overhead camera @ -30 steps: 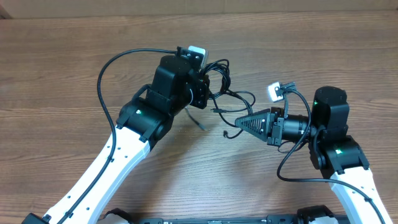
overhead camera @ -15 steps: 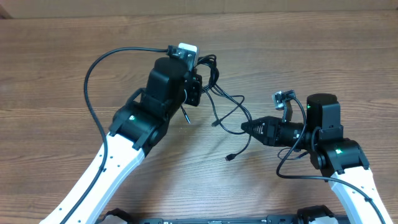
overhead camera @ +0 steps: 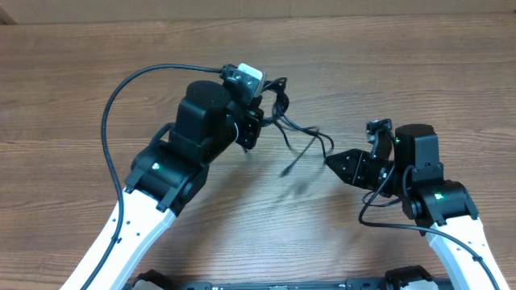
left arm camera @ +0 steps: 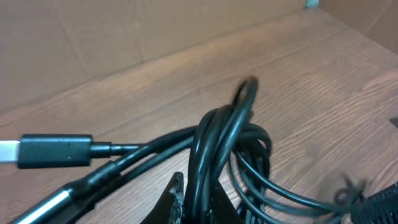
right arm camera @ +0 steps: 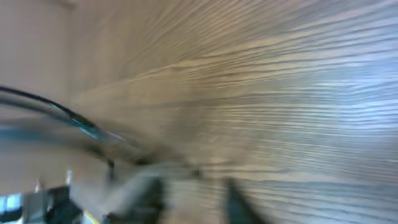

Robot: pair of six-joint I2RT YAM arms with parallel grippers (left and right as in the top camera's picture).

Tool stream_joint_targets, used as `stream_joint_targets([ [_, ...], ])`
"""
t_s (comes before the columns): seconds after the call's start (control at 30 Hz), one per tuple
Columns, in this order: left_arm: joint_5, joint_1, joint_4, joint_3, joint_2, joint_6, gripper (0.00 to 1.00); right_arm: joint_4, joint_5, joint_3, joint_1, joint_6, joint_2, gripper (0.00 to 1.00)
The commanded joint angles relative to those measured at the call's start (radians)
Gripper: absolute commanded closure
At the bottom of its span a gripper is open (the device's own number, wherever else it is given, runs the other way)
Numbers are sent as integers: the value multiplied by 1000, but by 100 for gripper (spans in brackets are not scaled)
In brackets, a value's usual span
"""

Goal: Untangle cables

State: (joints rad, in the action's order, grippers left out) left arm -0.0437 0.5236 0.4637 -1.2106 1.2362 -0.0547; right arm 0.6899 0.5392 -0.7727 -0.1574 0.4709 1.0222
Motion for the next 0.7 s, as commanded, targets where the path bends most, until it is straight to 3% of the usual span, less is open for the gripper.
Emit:
stream_joint_targets([
  [0.0,38,-5,10,-15,-68,-42,96,-7,-51,-12,1,12,-7,24],
  [0.03,54,-5,19,-15,-74,-65,96,-7,-32,-12,1,13,-7,0],
  [0.2,53,-5,47,-15,-81,-134,96,-7,28,-12,1,13,-7,0],
  [0.67,1,9,97,-15,-81,-152,96,-33,28,-12,1,13,-7,0],
])
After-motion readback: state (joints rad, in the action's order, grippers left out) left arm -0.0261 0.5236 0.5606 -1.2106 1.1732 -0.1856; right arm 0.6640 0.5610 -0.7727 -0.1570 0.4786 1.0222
